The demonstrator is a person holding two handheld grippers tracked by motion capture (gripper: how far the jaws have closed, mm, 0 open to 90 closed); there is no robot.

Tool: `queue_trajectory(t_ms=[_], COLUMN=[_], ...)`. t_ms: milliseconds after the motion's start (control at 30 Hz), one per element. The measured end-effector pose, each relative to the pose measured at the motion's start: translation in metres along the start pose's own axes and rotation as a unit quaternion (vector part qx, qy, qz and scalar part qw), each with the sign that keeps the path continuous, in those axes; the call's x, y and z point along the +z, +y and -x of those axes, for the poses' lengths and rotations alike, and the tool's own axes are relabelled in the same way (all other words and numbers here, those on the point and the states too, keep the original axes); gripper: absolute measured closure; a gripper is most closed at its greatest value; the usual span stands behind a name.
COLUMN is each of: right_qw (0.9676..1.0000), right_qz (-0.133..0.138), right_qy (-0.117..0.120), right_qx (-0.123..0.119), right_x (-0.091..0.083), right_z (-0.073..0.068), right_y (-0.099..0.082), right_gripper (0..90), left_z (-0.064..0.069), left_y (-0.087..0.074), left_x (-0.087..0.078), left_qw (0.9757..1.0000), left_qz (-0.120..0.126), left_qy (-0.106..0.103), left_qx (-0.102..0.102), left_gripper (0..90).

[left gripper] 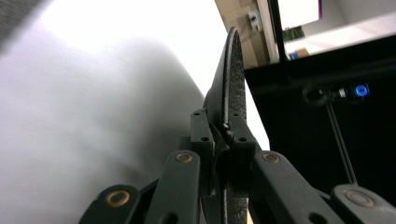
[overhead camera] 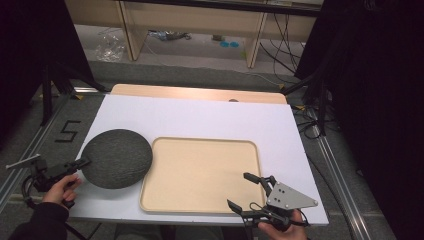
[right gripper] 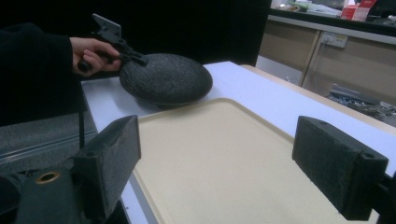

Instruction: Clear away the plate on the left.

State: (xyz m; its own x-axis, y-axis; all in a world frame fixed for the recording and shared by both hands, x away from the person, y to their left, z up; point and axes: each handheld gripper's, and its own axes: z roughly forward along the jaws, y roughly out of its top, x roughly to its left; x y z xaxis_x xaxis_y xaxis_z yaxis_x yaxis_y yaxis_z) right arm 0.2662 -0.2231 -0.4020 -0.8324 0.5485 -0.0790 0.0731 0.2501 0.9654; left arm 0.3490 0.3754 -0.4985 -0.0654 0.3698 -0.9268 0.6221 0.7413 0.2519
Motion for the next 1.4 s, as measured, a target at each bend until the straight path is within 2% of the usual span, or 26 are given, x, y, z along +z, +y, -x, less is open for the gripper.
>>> queue_trajectory(t_ms=[200,233,300,333,433,500,733,800,900,1033,1067,1100,1133,1167,1267,1400], right_qw=[1.0,1.0,1.0,1.0,1.0,1.0,1.0,1.0,1.0,1.0,1.0,1.0,1.0,1.0,1.0,1.0], right_qz=[0.0,0.002,0.0,0.0,-0.003,0.001,-0.001,0.001,-0.002,0.005,-0.001,-0.002,0.0,-0.001,-0.001,0.005], right_qy=[0.0,0.003,0.001,0.0,-0.002,0.001,0.0,0.0,0.003,-0.003,0.003,0.005,0.004,0.002,0.004,-0.001], right_qx=[0.002,0.003,0.001,0.001,0.003,0.001,0.0,0.0,-0.001,0.002,-0.001,-0.002,-0.001,-0.001,0.0,0.002], right_x=[0.0,0.0,0.0,0.0,-0.001,0.0,-0.001,-0.001,-0.001,-0.001,-0.001,-0.001,-0.001,-0.001,-0.001,-0.001], right_z=[0.0,0.001,0.001,0.001,0.0,0.001,0.001,0.001,0.001,0.001,0.001,0.0,0.0,0.001,0.001,0.001], right_y=[-0.001,-0.001,0.0,0.0,-0.001,0.0,0.0,0.0,0.0,0.0,0.0,0.0,0.0,0.0,0.0,0.0], right_gripper=[16.4,16.4,16.4,16.5,16.4,16.4,16.4,16.4,16.3,16.3,16.4,16.3,16.3,16.3,16.4,16.3], left_z=[0.011,0.013,0.019,0.021,0.026,0.029,0.04,0.044,0.046,0.052,0.052,0.054,0.054,0.056,0.061,0.064], left_y=[-0.012,-0.013,-0.018,-0.02,-0.027,-0.031,-0.045,-0.05,-0.056,-0.065,-0.066,-0.069,-0.071,-0.073,-0.079,-0.086], left_x=[0.016,0.02,0.026,0.029,0.039,0.045,0.066,0.074,0.083,0.096,0.098,0.101,0.103,0.107,0.114,0.124], left_qw=[0.9991,0.9986,0.9986,0.9979,0.9968,0.9961,0.9949,0.9946,0.9931,0.9924,0.9914,0.9919,0.9909,0.9912,0.9896,0.9881], left_qz=[-0.034,-0.043,-0.046,-0.056,-0.073,-0.08,-0.091,-0.098,-0.109,-0.115,-0.12,-0.118,-0.124,-0.122,-0.138,-0.148], left_qy=[-0.022,-0.025,-0.023,-0.024,-0.029,-0.029,-0.039,-0.03,-0.032,-0.034,-0.038,-0.038,-0.04,-0.042,-0.034,-0.036], left_qx=[0.009,0.019,0.014,0.021,0.015,0.02,0.02,0.017,0.028,0.028,0.036,0.027,0.034,0.029,0.02,0.021], left_gripper=[84.1,84.2,84.1,84.2,83.6,83.7,82.7,82.8,82.6,82.6,82.5,82.4,82.4,82.4,82.2,82.0])
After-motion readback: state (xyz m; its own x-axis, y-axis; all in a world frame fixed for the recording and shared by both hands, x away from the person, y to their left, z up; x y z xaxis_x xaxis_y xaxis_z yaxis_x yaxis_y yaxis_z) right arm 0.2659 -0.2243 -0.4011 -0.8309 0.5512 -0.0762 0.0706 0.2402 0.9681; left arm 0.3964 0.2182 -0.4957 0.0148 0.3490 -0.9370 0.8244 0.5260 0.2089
